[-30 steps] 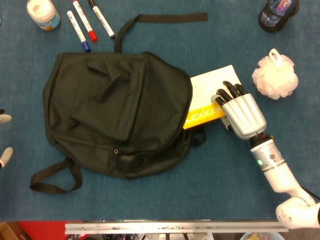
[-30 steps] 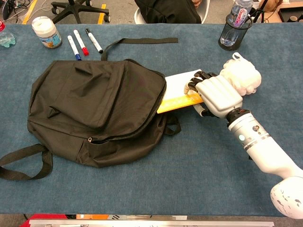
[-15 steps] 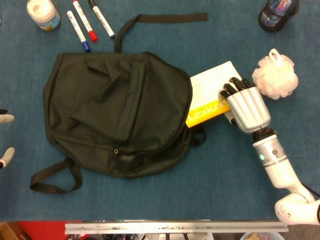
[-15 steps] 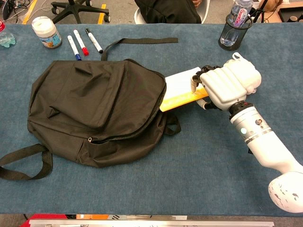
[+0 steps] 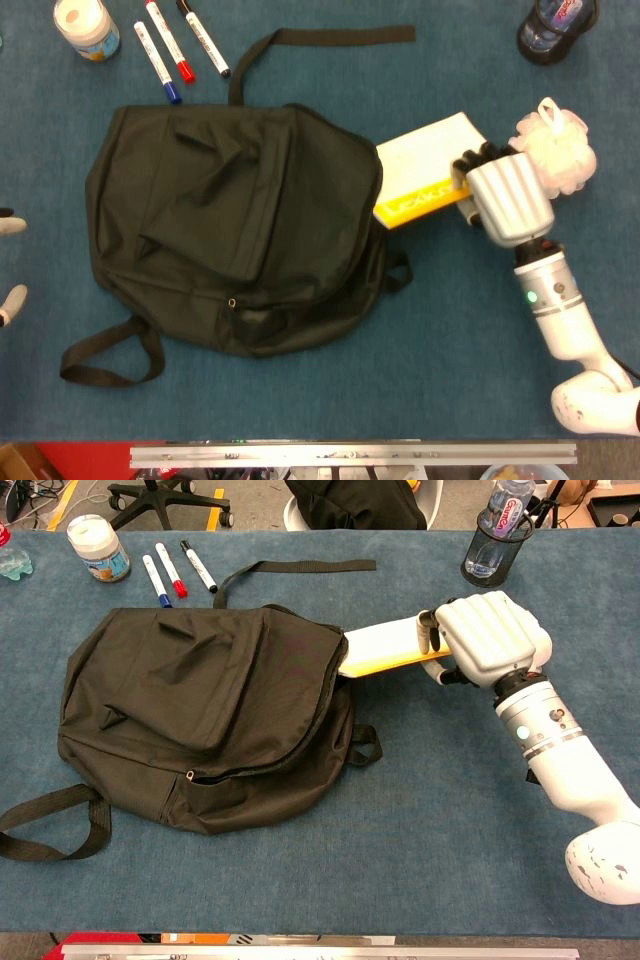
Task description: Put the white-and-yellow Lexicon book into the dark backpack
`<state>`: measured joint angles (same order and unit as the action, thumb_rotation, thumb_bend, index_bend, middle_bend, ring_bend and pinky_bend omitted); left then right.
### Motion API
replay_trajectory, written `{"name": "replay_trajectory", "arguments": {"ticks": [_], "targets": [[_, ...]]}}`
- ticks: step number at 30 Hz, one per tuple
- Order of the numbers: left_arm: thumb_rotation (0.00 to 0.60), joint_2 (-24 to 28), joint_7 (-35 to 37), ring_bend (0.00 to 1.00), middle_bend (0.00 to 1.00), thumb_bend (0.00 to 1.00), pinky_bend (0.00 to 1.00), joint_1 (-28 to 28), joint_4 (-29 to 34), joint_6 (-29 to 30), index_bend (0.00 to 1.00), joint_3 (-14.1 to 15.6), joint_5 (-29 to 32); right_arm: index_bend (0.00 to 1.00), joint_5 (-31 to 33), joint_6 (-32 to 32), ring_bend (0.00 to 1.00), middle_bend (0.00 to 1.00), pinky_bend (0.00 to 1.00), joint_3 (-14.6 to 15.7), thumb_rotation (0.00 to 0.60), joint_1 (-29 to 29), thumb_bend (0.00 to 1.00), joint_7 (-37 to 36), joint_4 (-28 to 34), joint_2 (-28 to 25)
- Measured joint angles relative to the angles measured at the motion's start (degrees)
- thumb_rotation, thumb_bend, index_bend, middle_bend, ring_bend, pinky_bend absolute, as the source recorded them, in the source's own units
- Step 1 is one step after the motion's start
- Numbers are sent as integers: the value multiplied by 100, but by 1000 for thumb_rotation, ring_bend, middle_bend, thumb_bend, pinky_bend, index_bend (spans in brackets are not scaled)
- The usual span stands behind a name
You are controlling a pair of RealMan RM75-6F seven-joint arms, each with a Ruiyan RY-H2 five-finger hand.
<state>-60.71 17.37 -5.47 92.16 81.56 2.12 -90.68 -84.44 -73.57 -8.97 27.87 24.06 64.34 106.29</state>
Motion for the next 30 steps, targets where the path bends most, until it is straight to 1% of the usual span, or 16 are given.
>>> {"name": "replay_trajectory", "arguments": {"ticks": [6, 14, 19, 24, 30], "targets": [[600, 125, -99, 175, 211, 261, 197, -254, 59, -256, 249, -78, -29, 765, 25, -177, 507, 647, 664, -115, 600, -27, 508, 51, 193, -309], [600, 187, -432, 174, 211, 261, 197, -661, 184, -692, 249, -144, -159, 766, 29, -492, 509, 649, 665, -200, 600, -215, 508, 201, 996, -1109], [600, 179, -645, 175, 211, 261, 197, -916, 357, -958, 248, -92, -453, 766, 56, -711, 509, 649, 665, -337, 600, -306, 508, 218, 1453, -1490], [600, 102, -820, 175, 211, 261, 197, -1239, 506, -1321, 247, -37, -689, 766, 153, -750, 509, 649, 665, -458, 600, -315, 508, 229, 1589, -1629], [600, -142, -987, 175, 207, 261, 197, -1640, 642, -1708, 232, -14, -907, 766, 330, -723, 509, 649, 665, -555, 600, -296, 508, 199, 1584, -1668]]}}
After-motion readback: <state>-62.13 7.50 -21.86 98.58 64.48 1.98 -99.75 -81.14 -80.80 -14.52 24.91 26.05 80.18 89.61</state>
